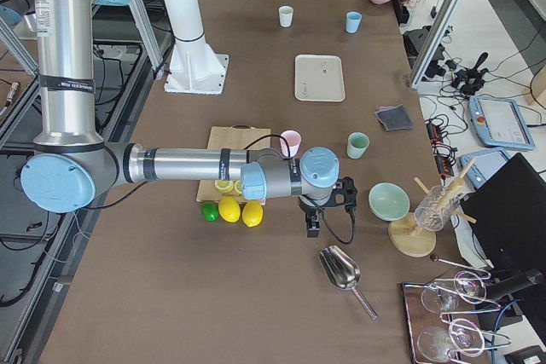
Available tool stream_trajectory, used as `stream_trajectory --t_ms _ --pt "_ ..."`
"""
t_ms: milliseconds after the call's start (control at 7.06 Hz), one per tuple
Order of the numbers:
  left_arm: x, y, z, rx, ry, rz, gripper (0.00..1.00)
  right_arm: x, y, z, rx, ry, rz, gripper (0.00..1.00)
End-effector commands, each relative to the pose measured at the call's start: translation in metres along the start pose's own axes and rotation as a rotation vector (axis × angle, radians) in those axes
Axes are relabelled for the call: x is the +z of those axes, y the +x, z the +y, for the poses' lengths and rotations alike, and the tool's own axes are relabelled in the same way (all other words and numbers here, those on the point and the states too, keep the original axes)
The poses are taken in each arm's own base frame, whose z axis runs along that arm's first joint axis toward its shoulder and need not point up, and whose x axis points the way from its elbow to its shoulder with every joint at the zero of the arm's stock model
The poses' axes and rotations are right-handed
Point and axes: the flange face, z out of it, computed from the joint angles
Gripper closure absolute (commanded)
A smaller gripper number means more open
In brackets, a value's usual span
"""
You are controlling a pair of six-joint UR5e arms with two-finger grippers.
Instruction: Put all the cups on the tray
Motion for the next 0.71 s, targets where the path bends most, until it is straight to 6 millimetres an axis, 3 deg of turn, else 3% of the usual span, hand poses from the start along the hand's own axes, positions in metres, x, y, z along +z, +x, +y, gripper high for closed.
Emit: stream_trajectory --t_ms 0,283,425,567 --pt "0.005 -0.004 0.002 0.005 -0.001 0.003 0.02 0.003 -0.007 -0.001 -0.021 -0.006 -0.005 0.00" --pt "0.002 0.001 0.002 0.016 0.008 0.022 0.02 0.016 -0.026 0.005 -0.171 0.061 -0.034 0.00" --pt "0.001 0.004 0.000 0.038 0.028 0.033 0.02 0.035 -0.050 0.004 -0.261 0.059 -0.058 0.00" --pt "0.003 0.003 0.005 0.047 0.034 0.035 0.02 0.041 -0.065 0.005 -0.292 0.049 -0.073 0.00"
